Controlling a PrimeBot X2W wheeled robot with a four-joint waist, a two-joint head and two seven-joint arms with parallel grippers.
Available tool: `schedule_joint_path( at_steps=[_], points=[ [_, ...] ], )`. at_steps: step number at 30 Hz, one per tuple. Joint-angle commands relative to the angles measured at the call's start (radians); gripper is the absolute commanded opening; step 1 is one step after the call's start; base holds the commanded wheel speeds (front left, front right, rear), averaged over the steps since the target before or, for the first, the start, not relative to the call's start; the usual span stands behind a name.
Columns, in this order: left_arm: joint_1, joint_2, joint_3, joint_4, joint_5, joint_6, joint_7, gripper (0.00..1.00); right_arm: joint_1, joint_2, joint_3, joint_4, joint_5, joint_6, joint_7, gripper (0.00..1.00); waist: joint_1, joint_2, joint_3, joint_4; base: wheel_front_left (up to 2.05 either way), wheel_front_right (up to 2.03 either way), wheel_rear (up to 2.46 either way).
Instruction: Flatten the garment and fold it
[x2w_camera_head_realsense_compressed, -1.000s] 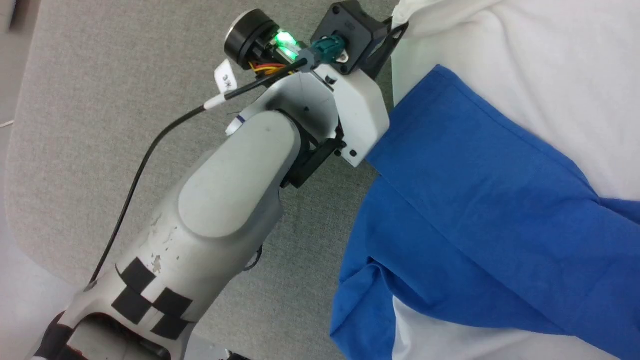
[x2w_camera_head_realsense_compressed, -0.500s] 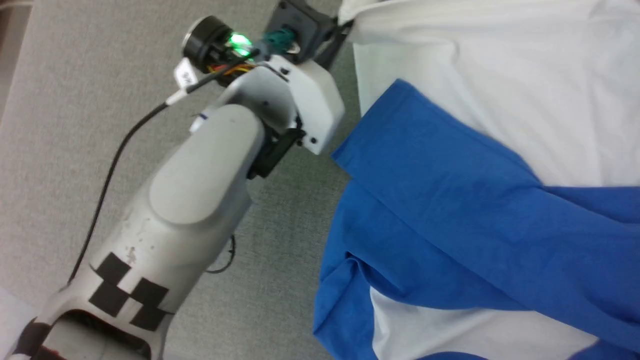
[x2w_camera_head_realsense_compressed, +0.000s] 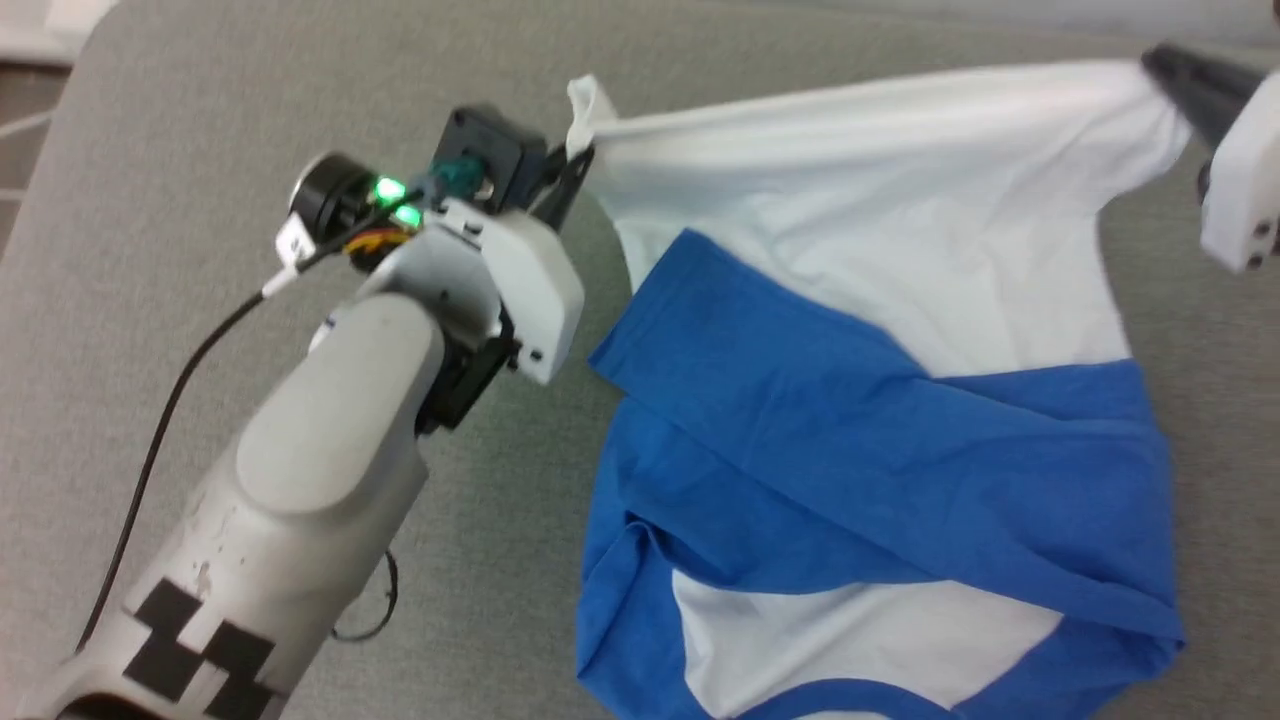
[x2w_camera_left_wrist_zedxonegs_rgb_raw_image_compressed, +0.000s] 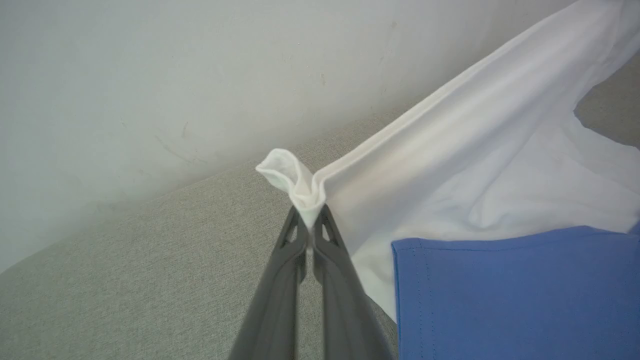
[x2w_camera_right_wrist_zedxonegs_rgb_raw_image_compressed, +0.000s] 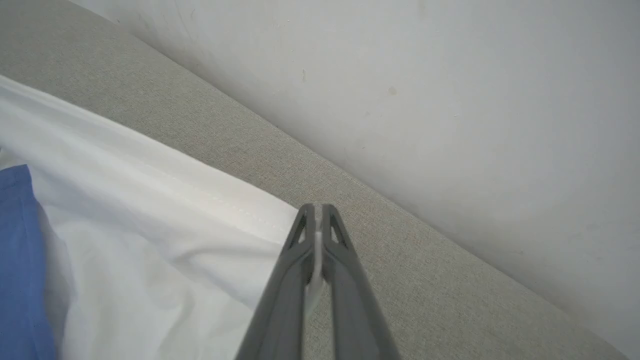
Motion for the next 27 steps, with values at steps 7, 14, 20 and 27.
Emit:
schedule_joint_path(
  at_steps=[7, 14, 20, 27],
  points=[
    [0.165, 0.079, -0.025, -0.123, -0.01, 0.037, 0.044, 0.0, 0.194, -0.079, -0.016, -0.126, 0.06, -0.002, -0.054, 0.0, 0.0001, -0.0002, -0.194, -0.095, 0.0, 0.0, 0.0],
    [0.319, 0.151, -0.046, -0.254, -0.025, 0.071, 0.096, 0.0, 0.362, -0.118, -0.058, -0.229, 0.078, -0.002, -0.049, 0.0, 0.0001, -0.0002, -0.26, -0.107, 0.0, 0.0, 0.0],
    [0.467, 0.206, -0.06, -0.382, -0.042, 0.122, 0.129, 0.0, 0.526, -0.148, -0.117, -0.327, 0.077, -0.002, -0.003, 0.0, 0.0001, -0.0002, -0.3, -0.107, 0.0, 0.0, 0.0],
    [0.61, 0.239, -0.077, -0.486, -0.064, 0.181, 0.151, 0.0, 0.718, -0.165, -0.2, -0.421, 0.077, -0.002, 0.079, 0.0, 0.0001, -0.0002, -0.313, -0.094, 0.0, 0.0, 0.0]
  ],
)
